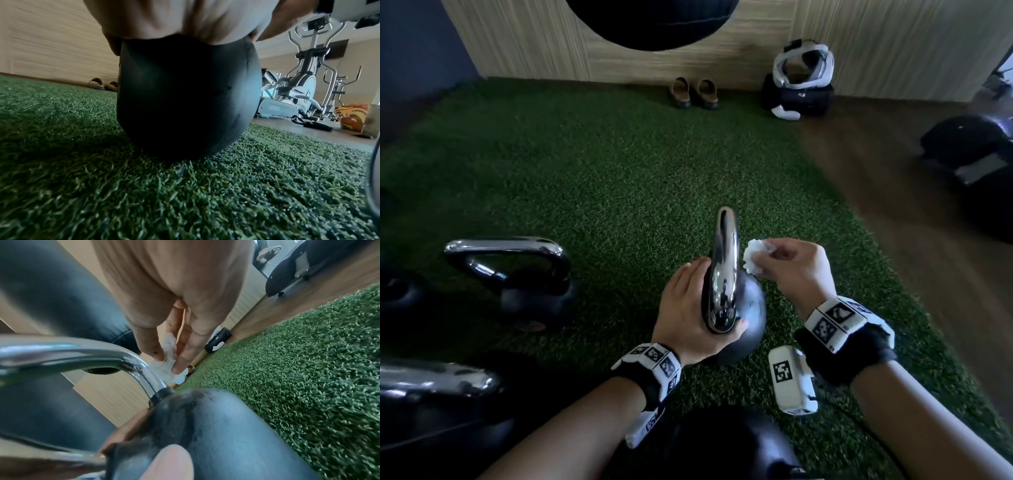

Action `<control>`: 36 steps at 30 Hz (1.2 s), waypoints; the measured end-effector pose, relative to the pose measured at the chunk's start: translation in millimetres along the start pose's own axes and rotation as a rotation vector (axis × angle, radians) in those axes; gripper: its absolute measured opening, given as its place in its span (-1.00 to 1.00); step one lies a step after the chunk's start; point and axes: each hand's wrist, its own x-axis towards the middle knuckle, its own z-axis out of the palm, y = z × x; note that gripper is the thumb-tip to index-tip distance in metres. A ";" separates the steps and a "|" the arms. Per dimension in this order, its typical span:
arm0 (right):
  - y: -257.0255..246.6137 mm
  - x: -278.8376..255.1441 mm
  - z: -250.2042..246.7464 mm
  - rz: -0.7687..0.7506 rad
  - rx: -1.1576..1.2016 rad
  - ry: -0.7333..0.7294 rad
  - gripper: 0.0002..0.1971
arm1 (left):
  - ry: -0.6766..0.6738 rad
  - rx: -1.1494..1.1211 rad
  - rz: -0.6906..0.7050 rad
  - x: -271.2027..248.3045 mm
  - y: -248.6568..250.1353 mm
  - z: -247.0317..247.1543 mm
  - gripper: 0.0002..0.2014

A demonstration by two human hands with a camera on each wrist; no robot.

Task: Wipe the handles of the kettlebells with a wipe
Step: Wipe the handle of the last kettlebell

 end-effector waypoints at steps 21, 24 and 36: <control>-12.3 26.9 21.9 -0.316 -0.303 0.028 -0.79 | -0.030 -0.029 0.136 7.3 -19.1 -5.4 -0.03; -16.9 33.9 22.0 -0.290 -0.265 -0.049 -0.69 | -0.017 -0.055 0.131 7.1 -17.7 -6.7 -0.03; -45.0 6.6 1.8 -0.587 -0.360 -0.109 -0.69 | 0.020 -0.101 0.147 6.9 -15.7 -9.7 -0.06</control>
